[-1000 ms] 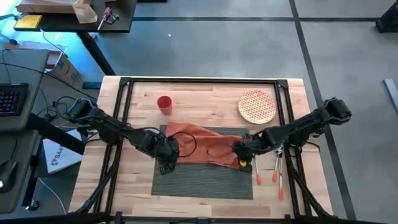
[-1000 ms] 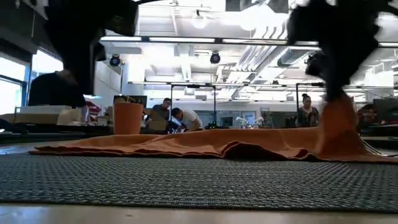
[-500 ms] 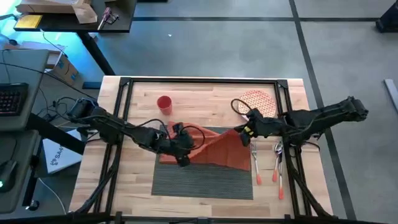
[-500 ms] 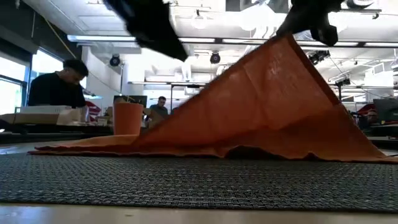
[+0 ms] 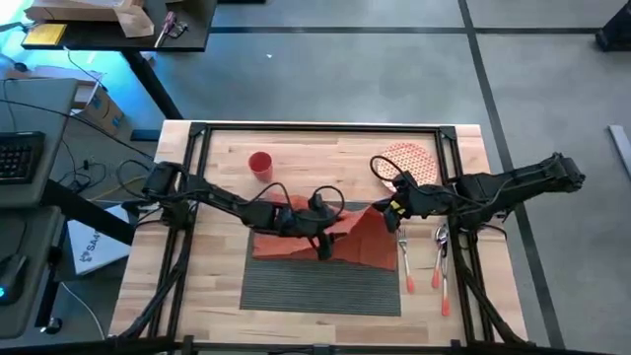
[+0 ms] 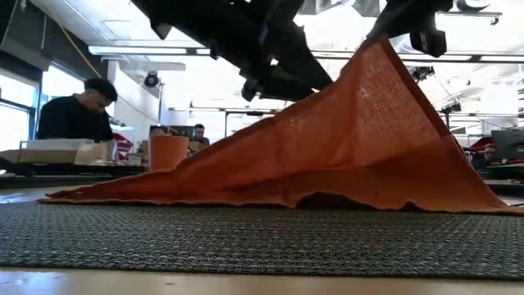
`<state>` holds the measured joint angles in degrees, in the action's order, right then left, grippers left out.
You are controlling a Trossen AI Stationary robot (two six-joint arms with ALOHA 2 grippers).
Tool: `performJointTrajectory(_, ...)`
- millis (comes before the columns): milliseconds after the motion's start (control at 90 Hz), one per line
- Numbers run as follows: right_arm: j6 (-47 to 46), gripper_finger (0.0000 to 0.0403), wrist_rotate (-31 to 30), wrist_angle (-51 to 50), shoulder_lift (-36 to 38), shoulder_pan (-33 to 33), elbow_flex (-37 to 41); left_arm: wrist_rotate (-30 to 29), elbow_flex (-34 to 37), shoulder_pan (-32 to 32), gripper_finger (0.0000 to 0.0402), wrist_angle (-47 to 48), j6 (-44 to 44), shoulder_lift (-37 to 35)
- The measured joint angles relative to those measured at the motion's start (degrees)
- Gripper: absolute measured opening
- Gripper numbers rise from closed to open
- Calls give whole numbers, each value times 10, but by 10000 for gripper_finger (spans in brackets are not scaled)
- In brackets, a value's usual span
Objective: Set table place
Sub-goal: Fold the orange table napkin
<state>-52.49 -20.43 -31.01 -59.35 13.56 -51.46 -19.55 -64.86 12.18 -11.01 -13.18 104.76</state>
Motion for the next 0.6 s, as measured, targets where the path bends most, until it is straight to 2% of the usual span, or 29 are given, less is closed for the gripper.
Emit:
performJointTrajectory(156,4,0,-2,0,1,0,0,-20,-29,23,184,57,19,-15)
performJointTrajectory(478,15,0,-6,-2,1,-1,0,-44,-31,44,184,53,14,22)
performJointTrajectory(600,15,0,-6,-5,1,-1,0,-98,-30,49,183,92,-16,33)
